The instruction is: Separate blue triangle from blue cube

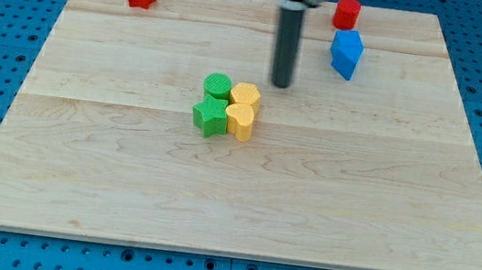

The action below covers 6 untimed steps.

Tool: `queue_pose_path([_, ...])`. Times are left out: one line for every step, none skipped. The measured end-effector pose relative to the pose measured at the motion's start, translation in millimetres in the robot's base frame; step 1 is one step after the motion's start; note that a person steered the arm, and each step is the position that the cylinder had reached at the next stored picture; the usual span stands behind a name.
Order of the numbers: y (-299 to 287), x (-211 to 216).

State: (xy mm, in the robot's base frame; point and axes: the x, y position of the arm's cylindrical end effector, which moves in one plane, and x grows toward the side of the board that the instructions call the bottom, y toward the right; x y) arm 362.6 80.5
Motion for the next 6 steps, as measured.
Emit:
queue_pose_path([106,8])
queue_pose_path([166,-28])
queue_pose_path([155,-102])
queue_pose_path([110,-104])
queue_pose_path([86,-64])
queue_pose_path([30,-54])
